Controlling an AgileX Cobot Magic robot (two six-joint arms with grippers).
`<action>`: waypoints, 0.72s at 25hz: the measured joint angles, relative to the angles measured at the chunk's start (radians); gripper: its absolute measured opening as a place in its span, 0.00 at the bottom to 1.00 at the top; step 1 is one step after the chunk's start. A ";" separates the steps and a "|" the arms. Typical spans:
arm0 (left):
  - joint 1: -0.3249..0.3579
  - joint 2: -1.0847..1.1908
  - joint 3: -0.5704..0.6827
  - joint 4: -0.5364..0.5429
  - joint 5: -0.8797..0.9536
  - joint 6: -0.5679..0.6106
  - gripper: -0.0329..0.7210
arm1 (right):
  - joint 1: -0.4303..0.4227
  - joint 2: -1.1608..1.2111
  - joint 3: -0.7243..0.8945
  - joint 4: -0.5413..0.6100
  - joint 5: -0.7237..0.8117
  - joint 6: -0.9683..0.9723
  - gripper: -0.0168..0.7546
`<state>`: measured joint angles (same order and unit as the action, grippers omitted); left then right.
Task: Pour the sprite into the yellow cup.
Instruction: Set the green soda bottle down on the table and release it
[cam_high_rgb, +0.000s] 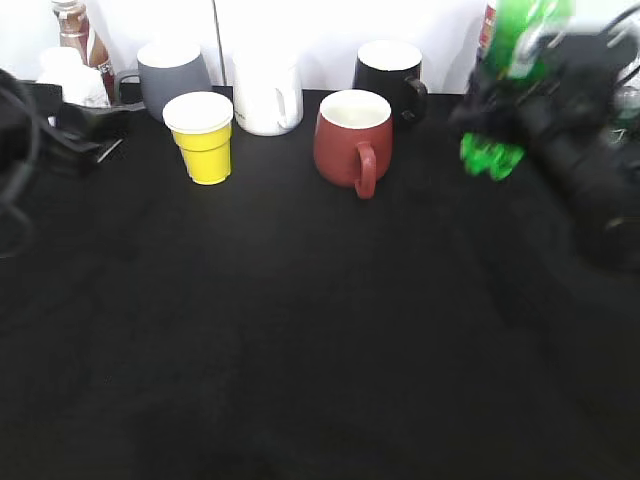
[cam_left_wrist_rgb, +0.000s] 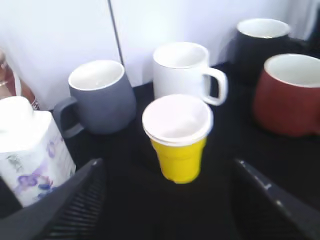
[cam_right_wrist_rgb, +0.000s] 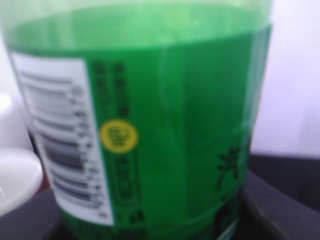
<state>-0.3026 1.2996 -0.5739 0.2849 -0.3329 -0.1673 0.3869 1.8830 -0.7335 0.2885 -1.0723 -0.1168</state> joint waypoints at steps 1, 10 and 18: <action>-0.008 -0.031 0.001 0.000 0.040 0.000 0.82 | 0.000 0.045 -0.026 -0.004 -0.016 0.001 0.59; -0.008 -0.093 0.001 -0.007 0.137 0.000 0.82 | 0.000 0.206 -0.157 -0.004 -0.061 0.047 0.59; -0.008 -0.093 0.001 -0.022 0.136 0.000 0.81 | 0.000 0.238 -0.158 -0.009 -0.106 0.066 0.79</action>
<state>-0.3106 1.2069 -0.5734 0.2627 -0.1968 -0.1672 0.3869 2.1213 -0.8915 0.2791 -1.1784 -0.0512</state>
